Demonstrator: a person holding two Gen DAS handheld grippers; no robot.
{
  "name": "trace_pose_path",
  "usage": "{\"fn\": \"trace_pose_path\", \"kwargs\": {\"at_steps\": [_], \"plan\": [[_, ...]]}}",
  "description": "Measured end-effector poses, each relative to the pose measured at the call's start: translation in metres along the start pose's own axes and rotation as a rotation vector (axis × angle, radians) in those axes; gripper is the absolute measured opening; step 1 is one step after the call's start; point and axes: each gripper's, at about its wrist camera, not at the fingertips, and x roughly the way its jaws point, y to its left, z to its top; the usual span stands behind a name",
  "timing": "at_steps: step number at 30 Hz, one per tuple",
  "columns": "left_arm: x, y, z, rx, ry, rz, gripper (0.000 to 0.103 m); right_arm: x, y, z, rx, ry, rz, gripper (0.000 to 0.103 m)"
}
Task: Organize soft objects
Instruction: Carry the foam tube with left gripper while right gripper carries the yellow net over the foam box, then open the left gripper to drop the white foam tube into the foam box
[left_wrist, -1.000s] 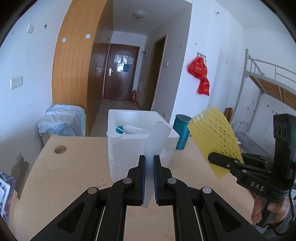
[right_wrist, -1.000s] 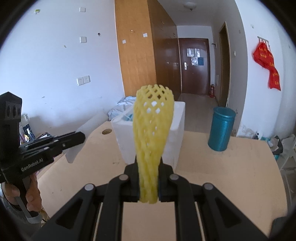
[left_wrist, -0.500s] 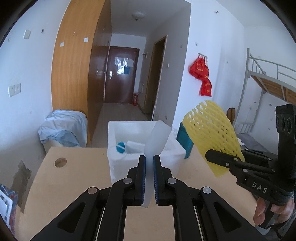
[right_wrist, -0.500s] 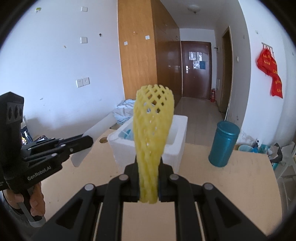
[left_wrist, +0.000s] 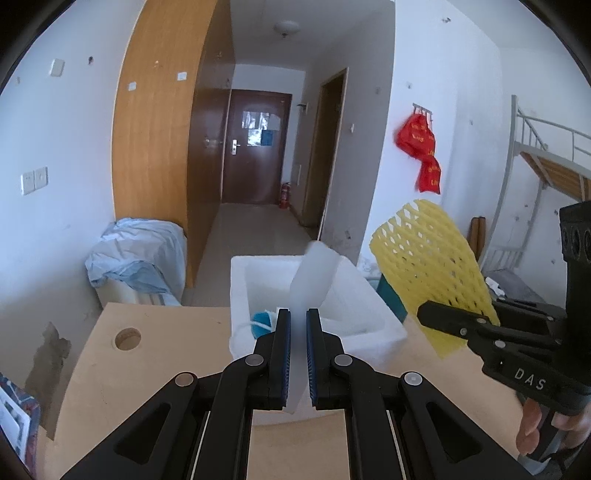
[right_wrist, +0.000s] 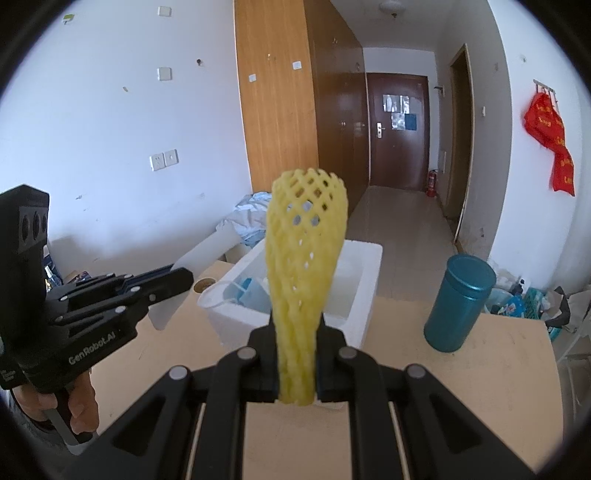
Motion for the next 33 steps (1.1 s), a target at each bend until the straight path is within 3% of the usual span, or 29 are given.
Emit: {"fn": "trace_pose_path", "kwargs": {"at_steps": [25, 33], "plan": [[0.079, 0.006, 0.024, 0.029, 0.056, -0.016, 0.009, 0.039, -0.019, 0.014, 0.048, 0.036, 0.016, 0.016], [0.096, 0.011, 0.021, 0.009, 0.073, -0.014, 0.016, 0.047, -0.019, 0.015, 0.055, 0.051, 0.011, 0.016]]}}
